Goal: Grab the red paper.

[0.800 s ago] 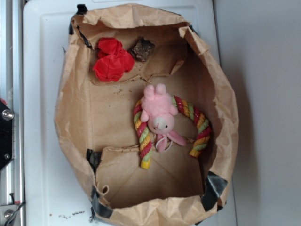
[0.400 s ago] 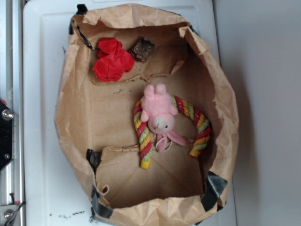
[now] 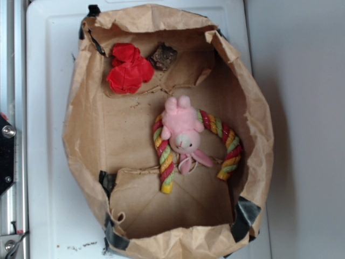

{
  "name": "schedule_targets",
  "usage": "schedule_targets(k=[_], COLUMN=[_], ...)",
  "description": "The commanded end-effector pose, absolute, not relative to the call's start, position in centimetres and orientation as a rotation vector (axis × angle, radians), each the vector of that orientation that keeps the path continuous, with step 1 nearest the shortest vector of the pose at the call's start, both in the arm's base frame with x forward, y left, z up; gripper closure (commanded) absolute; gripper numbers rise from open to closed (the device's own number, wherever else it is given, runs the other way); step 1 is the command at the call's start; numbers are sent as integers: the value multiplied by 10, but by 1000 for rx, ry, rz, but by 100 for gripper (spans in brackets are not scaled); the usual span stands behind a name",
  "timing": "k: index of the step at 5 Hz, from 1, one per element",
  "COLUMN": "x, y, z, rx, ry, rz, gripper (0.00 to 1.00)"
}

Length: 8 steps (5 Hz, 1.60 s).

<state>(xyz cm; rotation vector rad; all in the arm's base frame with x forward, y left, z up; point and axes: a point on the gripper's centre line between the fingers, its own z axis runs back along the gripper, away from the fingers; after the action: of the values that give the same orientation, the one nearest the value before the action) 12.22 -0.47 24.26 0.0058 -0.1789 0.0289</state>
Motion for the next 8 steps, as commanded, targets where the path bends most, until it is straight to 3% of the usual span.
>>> schedule_targets(k=[1,4,6,8], x=[138,188,214,234], y=[15,37,58,65], z=[239,221,208,175], rx=[11,67,76,97], ry=[-220,-189,-215,-192], rz=[15,39,-12,-109], gripper=[0,0,0,0])
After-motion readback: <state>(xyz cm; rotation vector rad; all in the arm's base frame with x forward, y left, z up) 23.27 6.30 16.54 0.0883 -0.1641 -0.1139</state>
